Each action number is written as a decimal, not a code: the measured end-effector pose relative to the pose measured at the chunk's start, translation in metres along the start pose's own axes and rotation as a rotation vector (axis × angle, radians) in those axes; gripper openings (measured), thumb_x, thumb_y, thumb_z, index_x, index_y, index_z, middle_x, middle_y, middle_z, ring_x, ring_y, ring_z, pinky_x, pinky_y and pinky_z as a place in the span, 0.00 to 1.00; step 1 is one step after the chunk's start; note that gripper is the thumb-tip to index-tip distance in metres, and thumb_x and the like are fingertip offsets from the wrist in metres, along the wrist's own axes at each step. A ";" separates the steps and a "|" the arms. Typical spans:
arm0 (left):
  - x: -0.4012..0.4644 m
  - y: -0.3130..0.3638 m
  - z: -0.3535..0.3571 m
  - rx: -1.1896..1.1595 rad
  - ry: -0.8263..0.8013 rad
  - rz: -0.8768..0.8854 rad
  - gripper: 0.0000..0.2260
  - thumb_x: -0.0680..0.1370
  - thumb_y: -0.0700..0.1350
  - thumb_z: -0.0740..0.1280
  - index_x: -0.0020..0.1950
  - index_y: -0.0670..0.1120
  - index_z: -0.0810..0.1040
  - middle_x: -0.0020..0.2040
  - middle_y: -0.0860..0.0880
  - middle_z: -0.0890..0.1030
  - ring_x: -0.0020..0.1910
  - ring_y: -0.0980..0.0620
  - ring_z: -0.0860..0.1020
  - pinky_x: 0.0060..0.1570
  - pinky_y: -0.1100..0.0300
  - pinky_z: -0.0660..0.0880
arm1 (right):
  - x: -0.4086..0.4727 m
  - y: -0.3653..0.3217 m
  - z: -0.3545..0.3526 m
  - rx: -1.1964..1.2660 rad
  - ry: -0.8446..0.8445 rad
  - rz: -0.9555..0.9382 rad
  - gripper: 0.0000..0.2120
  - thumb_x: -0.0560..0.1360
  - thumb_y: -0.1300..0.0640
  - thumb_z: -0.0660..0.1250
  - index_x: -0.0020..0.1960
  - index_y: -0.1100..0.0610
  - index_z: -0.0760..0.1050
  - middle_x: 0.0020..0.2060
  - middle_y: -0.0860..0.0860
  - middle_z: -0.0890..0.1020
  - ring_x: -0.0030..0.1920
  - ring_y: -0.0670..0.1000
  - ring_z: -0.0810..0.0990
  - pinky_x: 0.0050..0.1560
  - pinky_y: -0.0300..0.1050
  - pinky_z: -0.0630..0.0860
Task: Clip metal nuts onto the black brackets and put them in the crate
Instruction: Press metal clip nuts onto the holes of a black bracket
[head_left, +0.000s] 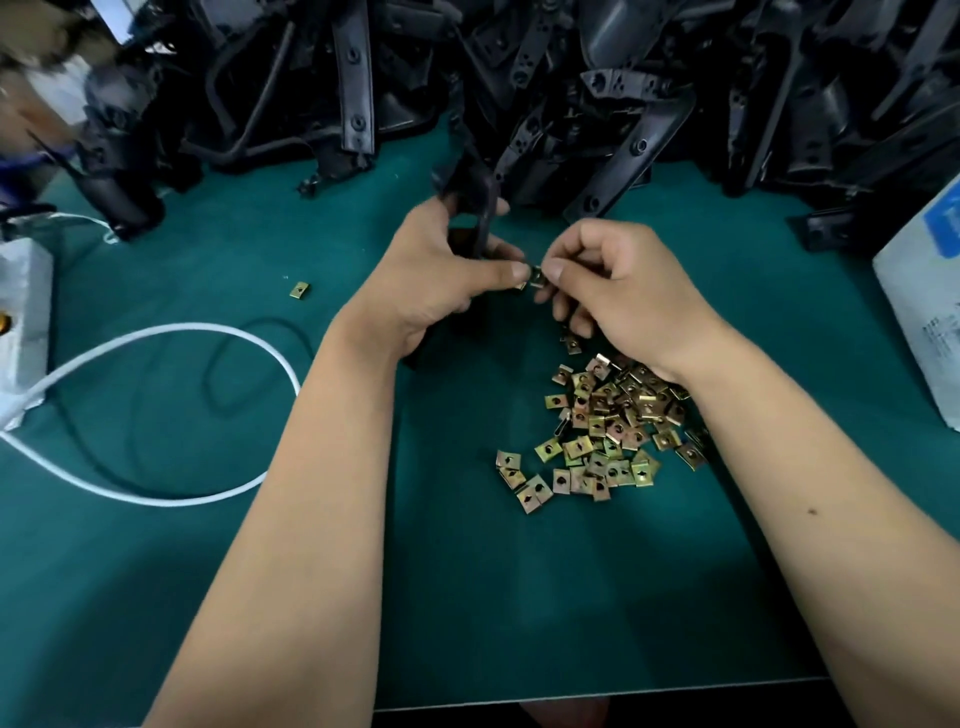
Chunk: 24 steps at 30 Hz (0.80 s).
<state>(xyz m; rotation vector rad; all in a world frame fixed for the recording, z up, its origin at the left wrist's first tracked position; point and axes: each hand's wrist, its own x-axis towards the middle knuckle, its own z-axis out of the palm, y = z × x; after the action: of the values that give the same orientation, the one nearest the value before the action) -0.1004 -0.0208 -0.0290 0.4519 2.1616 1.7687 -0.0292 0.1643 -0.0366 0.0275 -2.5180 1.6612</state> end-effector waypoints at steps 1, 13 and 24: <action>0.000 0.000 0.002 0.020 -0.011 -0.007 0.24 0.73 0.37 0.78 0.66 0.47 0.74 0.43 0.50 0.86 0.33 0.57 0.78 0.26 0.65 0.67 | 0.000 0.001 0.001 0.034 -0.002 0.010 0.06 0.83 0.65 0.65 0.47 0.60 0.77 0.38 0.57 0.84 0.32 0.53 0.79 0.29 0.42 0.75; -0.002 0.005 0.002 -0.114 -0.072 -0.120 0.15 0.76 0.34 0.73 0.60 0.41 0.74 0.37 0.46 0.85 0.33 0.51 0.84 0.29 0.64 0.75 | -0.003 0.002 -0.001 0.136 -0.118 -0.072 0.11 0.73 0.70 0.76 0.54 0.61 0.82 0.39 0.58 0.84 0.35 0.53 0.84 0.33 0.43 0.82; 0.000 0.004 0.011 -0.120 0.112 -0.157 0.14 0.76 0.39 0.76 0.59 0.40 0.77 0.31 0.52 0.81 0.25 0.57 0.76 0.26 0.65 0.72 | -0.003 0.005 0.012 0.036 0.077 -0.132 0.13 0.70 0.59 0.82 0.49 0.61 0.82 0.34 0.53 0.85 0.28 0.52 0.83 0.25 0.42 0.78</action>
<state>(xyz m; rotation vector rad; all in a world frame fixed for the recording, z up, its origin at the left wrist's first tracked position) -0.0953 -0.0099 -0.0268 0.1529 2.0852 1.8615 -0.0281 0.1552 -0.0465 0.1269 -2.3753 1.6239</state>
